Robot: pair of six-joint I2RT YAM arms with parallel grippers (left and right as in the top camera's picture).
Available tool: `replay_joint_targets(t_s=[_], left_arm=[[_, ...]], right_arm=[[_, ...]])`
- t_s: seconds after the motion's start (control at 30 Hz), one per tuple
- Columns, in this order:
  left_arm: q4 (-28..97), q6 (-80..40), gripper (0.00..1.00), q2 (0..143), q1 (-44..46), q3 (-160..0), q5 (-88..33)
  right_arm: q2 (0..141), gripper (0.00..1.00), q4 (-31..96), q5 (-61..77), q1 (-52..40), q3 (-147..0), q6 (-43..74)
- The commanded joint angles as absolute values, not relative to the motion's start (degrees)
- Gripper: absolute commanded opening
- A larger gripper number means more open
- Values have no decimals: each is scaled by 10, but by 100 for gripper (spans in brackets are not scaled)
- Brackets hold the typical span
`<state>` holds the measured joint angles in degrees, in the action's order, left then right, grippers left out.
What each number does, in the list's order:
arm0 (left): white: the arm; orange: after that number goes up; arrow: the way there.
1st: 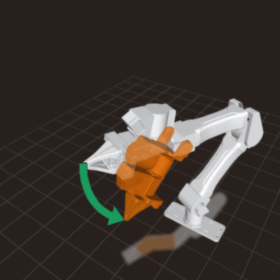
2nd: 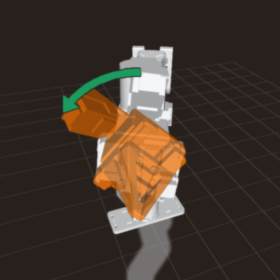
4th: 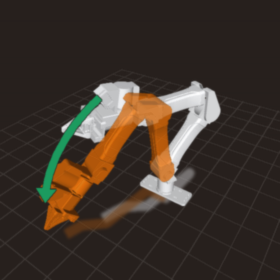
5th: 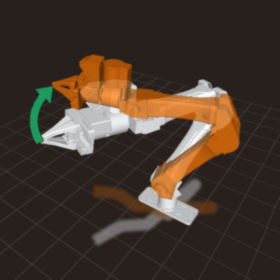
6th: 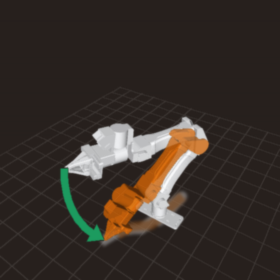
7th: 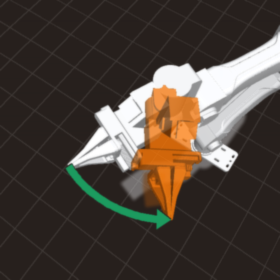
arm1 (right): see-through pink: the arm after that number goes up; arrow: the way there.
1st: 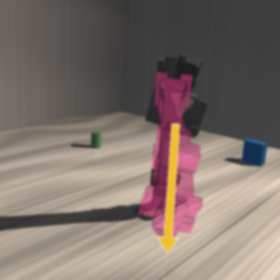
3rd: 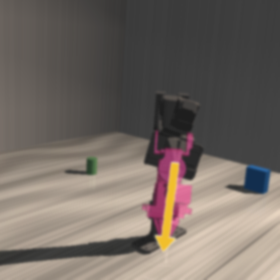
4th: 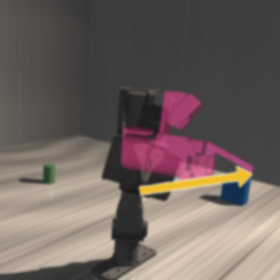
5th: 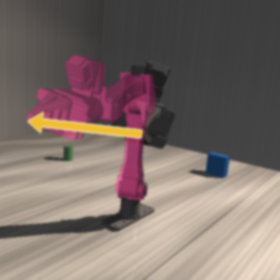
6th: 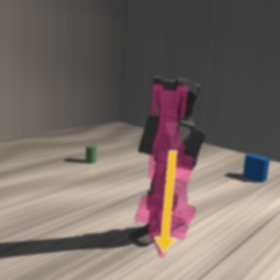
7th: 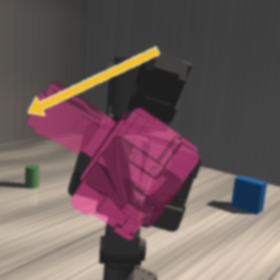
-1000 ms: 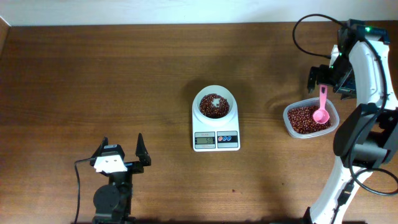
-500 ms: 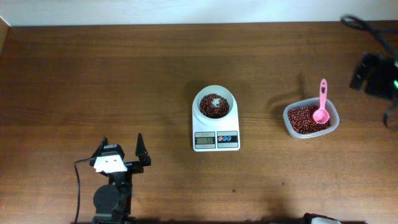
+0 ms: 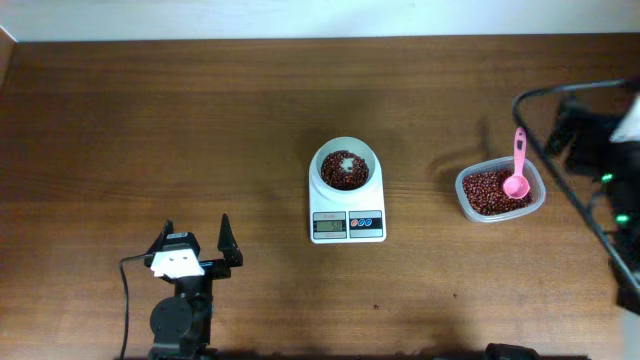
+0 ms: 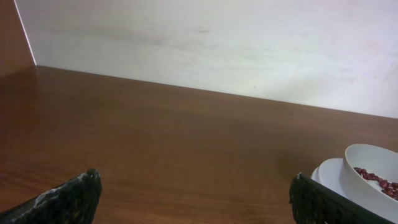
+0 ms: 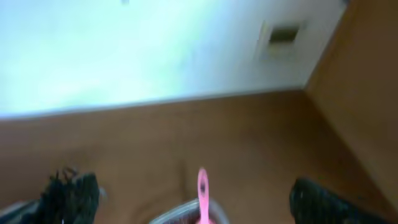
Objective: Scoop item into bowl and weigh 50g on scale
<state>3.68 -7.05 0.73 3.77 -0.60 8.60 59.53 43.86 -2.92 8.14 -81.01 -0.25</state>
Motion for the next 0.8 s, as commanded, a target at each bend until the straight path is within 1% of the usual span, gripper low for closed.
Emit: replay_joint_targets(t_s=[0.0, 0.03, 0.2, 0.27, 0.37, 0.5, 0.6, 0.67, 0.77], left_arm=[[40, -61, 99, 3, 35, -5, 90], [40, -61, 99, 3, 35, -5, 90], [40, -61, 99, 3, 35, -5, 90], [40, -61, 99, 3, 35, -5, 90], [40, -61, 99, 3, 35, -5, 90], [40, -61, 99, 3, 35, -5, 90], [40, -61, 99, 3, 35, -5, 90], [40, -61, 99, 3, 35, -5, 90], [40, -61, 99, 3, 35, -5, 90]], right_arm=[[519, 99, 319, -15, 78, -633, -6], [486, 99, 258, -11, 78, -546, -4], [358, 99, 30, -2, 79, -250, 27], [301, 99, -20, -2, 79, -164, 40], [221, 99, -37, -6, 79, -78, 52], [117, 99, -37, -6, 79, -7, 55], [36, 99, 39, -6, 78, -3, 61], [2, 99, 43, -7, 72, -3, 58], [2, 99, 47, -6, 48, -3, 36]])
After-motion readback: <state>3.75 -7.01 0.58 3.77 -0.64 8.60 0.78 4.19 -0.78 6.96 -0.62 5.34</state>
